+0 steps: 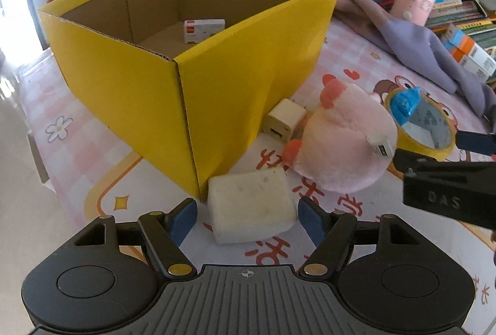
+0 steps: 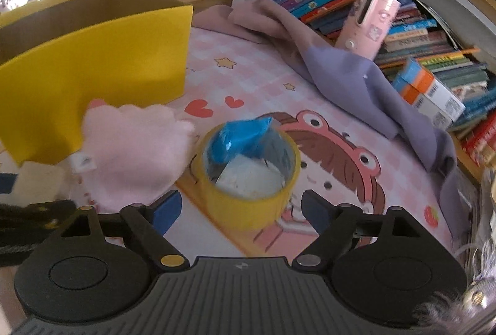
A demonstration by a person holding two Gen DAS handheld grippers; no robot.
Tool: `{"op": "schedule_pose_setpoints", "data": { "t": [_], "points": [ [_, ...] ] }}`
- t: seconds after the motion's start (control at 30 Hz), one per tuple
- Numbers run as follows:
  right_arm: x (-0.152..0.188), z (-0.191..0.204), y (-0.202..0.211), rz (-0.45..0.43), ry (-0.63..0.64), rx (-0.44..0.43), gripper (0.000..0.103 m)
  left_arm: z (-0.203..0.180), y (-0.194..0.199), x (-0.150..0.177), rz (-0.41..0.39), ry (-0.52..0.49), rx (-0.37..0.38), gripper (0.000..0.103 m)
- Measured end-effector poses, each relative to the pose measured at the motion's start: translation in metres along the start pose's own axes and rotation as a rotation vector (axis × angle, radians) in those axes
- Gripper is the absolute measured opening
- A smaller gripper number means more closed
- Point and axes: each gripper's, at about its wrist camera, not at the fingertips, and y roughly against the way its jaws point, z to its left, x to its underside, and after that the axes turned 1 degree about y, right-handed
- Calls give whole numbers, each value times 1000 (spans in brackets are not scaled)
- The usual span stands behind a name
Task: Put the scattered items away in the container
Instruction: 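Move the left gripper toward the white soap bar beside the box, then close the left gripper on the soap bar while the right grasps the yellow tape roll, then lift the soap bar and tape roll and carry both over the yellow box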
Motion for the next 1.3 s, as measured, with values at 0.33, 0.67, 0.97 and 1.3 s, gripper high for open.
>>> {"op": "schedule_pose_setpoints", "data": {
  "t": [0.33,0.67,0.97,1.3],
  "points": [
    [-13,-6,-32,24,16,-27,86,5,3,1,-15,12,-2,65],
    [-14,-9,-33,24,17,-42,81,6,10,3,7,-41,61,45],
    [-11,-23,2,-59,-77,-39,81,9,30,4,-30,-107,93,39],
    [5,-26,45,-100,-173,-41,81,14,42,5,-23,-178,89,38]
  ]
}}
